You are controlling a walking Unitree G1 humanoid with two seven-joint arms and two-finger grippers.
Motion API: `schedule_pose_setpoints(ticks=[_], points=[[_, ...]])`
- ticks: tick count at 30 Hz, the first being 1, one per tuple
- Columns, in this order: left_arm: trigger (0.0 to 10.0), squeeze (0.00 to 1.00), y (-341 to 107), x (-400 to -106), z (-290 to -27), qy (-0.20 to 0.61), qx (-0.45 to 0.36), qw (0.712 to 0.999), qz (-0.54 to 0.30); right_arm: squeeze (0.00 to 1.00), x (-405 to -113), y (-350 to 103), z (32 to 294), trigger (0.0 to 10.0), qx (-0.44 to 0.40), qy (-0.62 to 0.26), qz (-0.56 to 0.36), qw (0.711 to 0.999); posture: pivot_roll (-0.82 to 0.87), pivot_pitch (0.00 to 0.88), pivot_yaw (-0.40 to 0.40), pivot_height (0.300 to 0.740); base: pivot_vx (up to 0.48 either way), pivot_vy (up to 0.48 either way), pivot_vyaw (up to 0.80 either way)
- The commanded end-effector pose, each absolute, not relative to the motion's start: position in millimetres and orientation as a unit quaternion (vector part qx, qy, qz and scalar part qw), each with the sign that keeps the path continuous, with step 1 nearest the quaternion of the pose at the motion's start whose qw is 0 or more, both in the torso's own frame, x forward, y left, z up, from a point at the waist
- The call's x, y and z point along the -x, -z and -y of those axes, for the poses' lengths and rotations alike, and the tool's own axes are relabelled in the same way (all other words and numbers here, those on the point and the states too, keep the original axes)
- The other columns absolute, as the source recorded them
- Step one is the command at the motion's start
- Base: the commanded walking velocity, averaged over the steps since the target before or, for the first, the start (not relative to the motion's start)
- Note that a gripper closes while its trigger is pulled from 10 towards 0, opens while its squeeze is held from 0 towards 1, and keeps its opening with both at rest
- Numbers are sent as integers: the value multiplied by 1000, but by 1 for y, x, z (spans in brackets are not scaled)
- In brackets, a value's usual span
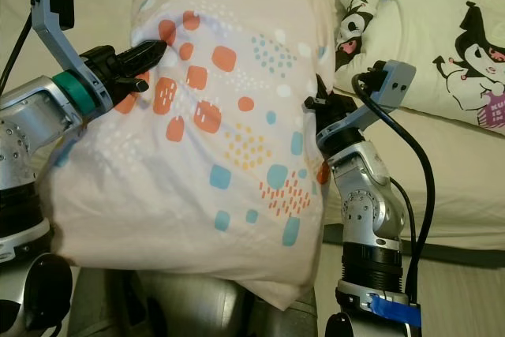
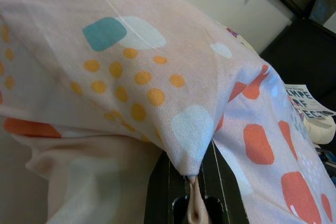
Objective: Clean up the room
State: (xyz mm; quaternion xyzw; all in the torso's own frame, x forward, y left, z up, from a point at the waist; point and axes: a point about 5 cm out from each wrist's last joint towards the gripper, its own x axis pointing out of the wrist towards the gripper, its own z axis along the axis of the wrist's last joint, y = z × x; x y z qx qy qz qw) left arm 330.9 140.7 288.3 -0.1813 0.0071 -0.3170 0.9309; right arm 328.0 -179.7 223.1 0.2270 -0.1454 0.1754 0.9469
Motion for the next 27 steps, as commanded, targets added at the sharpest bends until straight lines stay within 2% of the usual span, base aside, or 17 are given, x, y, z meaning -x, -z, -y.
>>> schedule_pose_setpoints(ticks=[1, 27], points=[[10000, 0, -292, -329, -131, 344, 179, 922, 2, 0, -326, -234, 173, 10000, -222, -195, 170, 940, -16, 160, 0, 557, 0, 0, 0], [10000, 0, -293, -329, -127, 351, 179, 919, 3, 0, -326, -234, 173, 10000, -222, -195, 170, 940, -16, 159, 2, 645, 0, 0, 0]])
